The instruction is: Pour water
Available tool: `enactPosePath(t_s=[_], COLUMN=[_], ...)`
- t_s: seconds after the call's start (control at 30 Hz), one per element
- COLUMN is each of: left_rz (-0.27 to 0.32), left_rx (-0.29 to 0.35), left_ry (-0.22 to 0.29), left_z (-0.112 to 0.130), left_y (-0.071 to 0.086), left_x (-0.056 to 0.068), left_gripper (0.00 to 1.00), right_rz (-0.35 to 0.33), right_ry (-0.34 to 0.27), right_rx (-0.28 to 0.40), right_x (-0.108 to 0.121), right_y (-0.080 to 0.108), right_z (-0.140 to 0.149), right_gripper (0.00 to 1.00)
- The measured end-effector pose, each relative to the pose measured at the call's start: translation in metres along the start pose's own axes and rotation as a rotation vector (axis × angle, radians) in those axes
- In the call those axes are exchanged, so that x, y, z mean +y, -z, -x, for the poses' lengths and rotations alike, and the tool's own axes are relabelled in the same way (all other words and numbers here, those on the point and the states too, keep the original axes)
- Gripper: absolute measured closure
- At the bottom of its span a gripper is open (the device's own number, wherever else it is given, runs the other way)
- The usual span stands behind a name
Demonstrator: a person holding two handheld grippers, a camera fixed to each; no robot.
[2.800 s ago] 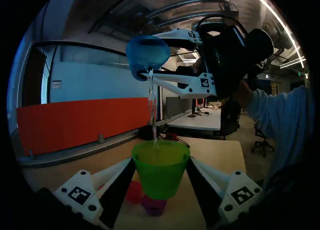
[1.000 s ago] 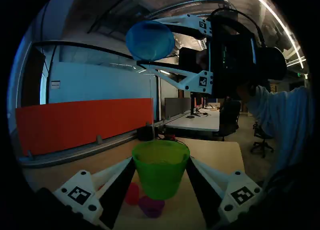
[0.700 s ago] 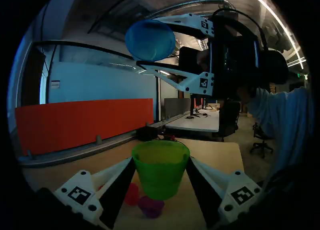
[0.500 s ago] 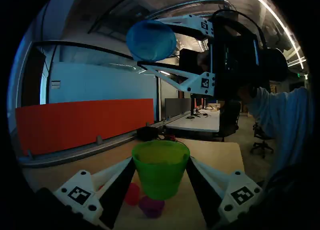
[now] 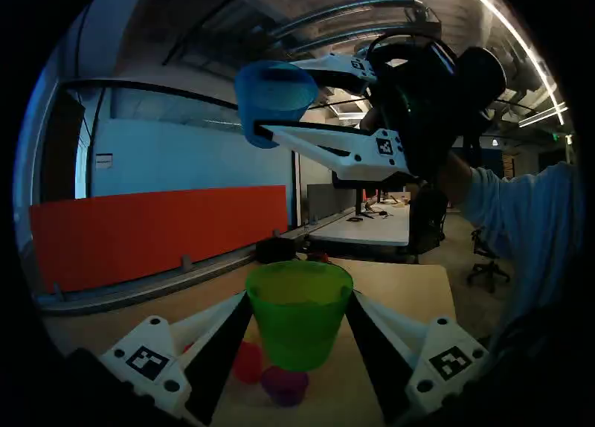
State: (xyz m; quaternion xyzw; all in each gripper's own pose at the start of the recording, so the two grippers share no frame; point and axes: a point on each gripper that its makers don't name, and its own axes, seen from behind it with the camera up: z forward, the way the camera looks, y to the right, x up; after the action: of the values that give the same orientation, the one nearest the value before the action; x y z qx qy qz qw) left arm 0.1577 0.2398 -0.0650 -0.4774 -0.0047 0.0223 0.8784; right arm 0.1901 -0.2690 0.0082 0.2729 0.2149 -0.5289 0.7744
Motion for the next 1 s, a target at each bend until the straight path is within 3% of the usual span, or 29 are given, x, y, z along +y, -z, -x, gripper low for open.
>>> enactPosePath(t_s=[0.3,0.53,0.63,0.8,1.0], left_rz=[-0.009,-0.019,-0.025,-0.041,-0.051], left_rx=[-0.004,-0.001,-0.001,-0.001,0.001], left_ry=[-0.010,-0.015,-0.017,-0.019,-0.017], left_z=[0.000,-0.004,-0.006,-0.006,-0.007], left_y=[0.001,0.004,0.005,0.007,0.009], left_x=[-0.001,-0.002,-0.004,-0.010,-0.013], left_gripper=[0.15,0.15,0.15,0.15,0.15], right_rz=[-0.031,-0.083,-0.105,-0.123,-0.124], right_ry=[-0.395,-0.758,-0.874,-0.996,-1.044], right_rx=[0.010,0.013,0.019,0.036,0.033], right_x=[-0.011,-0.018,-0.021,-0.022,-0.024], right_y=[0.011,0.015,0.017,0.022,0.027], right_z=[-0.007,-0.009,-0.010,-0.012,-0.009], right_gripper=[0.11,0.11,0.11,0.11,0.11])
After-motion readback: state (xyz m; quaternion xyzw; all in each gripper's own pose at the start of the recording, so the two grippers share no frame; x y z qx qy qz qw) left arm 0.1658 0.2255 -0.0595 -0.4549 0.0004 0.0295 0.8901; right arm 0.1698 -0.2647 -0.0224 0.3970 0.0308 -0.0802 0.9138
